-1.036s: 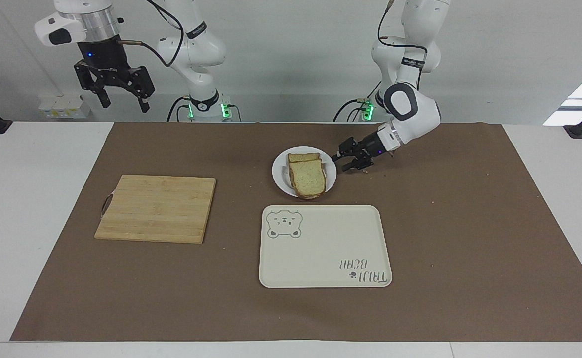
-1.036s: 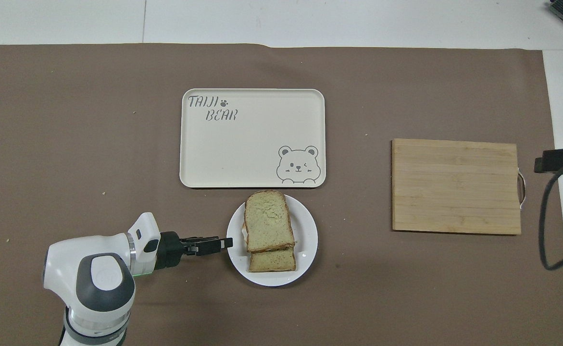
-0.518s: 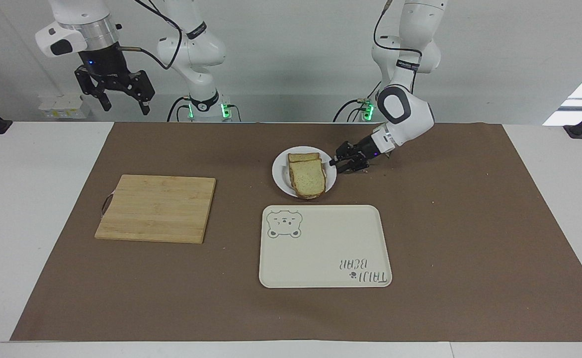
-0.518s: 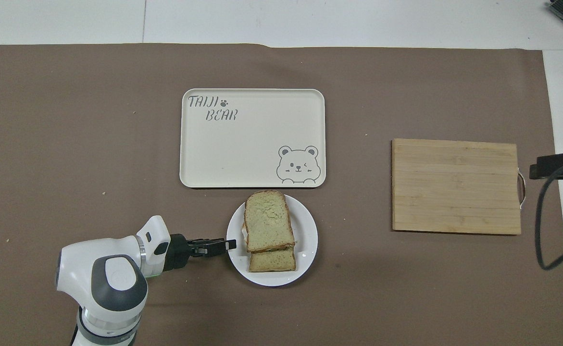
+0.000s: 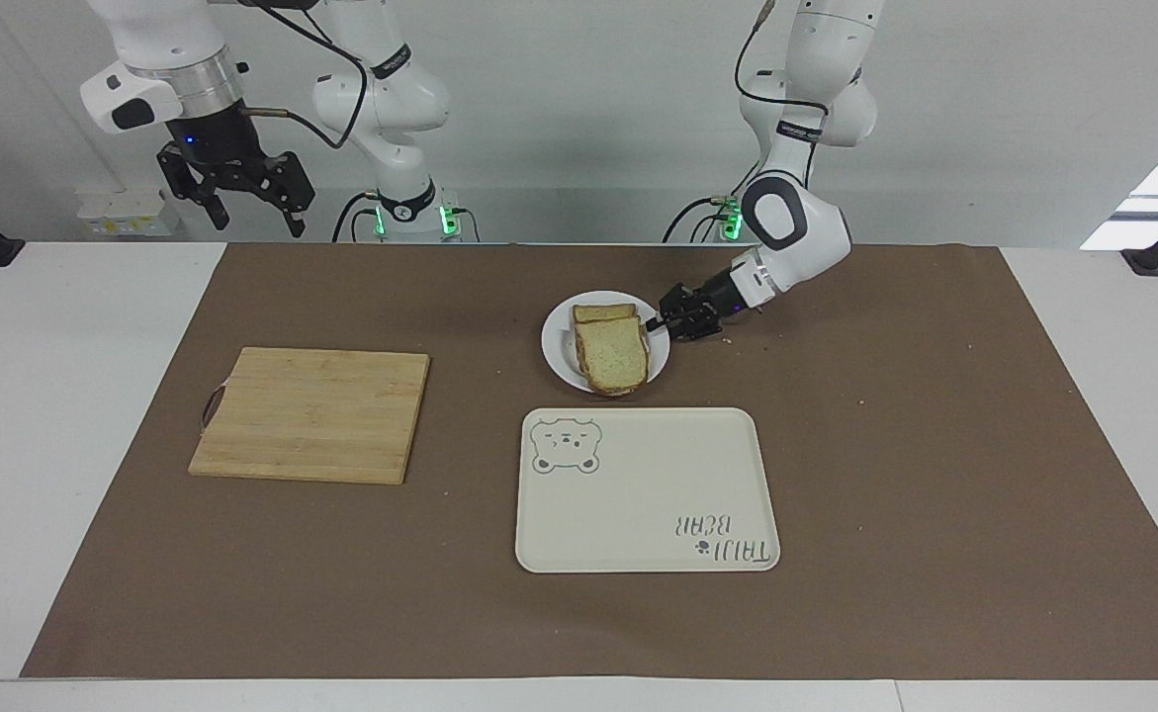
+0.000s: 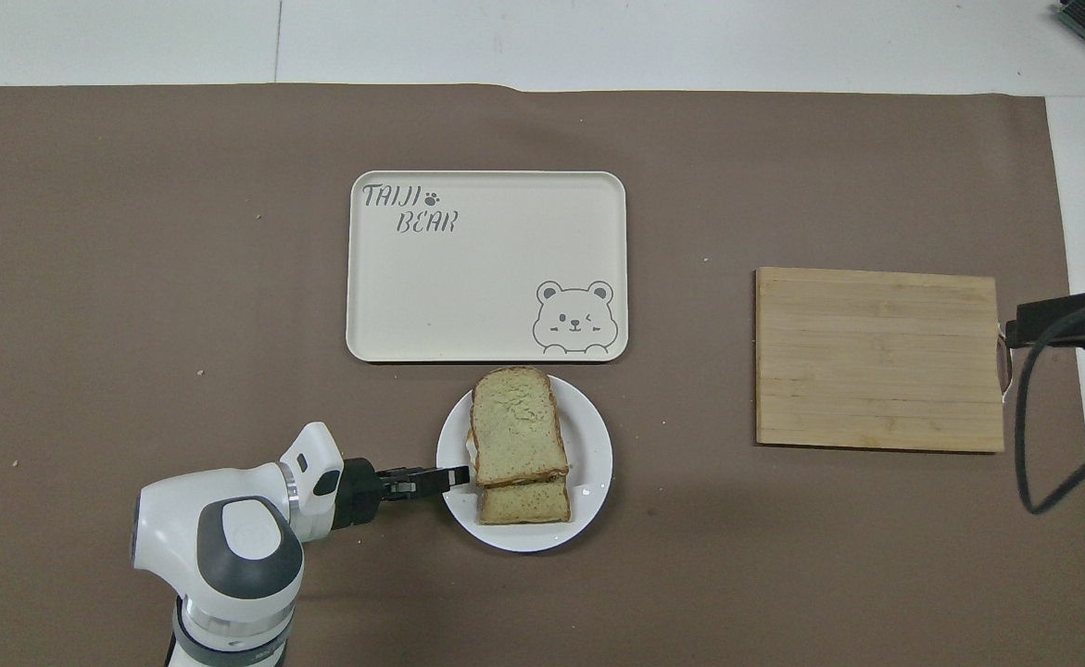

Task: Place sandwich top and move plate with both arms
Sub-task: 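Grasp the white plate rim with the left gripper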

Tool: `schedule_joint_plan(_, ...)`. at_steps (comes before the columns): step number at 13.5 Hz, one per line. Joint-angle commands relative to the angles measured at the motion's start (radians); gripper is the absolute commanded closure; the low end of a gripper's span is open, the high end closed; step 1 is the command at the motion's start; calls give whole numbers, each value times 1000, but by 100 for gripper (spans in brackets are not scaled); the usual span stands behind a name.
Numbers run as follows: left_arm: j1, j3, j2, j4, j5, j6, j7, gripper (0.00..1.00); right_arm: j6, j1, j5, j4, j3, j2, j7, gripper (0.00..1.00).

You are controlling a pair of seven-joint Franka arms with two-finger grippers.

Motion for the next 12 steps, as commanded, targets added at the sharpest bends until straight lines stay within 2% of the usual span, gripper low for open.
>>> schedule_joint_plan(1,-33,13,6,-6,-37,31,22,56,-25,-19,5,18,4,15,-78,0)
schedule_joint_plan(2,-33,15,6,-6,-37,31,22,65,-25,-19,5,33,3,31,-90,0)
schedule_joint_plan(3,-33,13,6,-6,-37,30,20,83,-24,-21,14,49,4,47,-90,0)
schedule_joint_plan(4,-33,13,6,-6,-37,30,22,94,-10,-18,19,46,4,51,-90,0)
schedule_joint_plan(5,-33,15,6,-6,-37,30,22,100,-7,-12,19,35,4,45,-92,0)
schedule_joint_plan(12,17,19,1,35,-67,-35,4,100,25,-4,8,-3,6,29,-147,0)
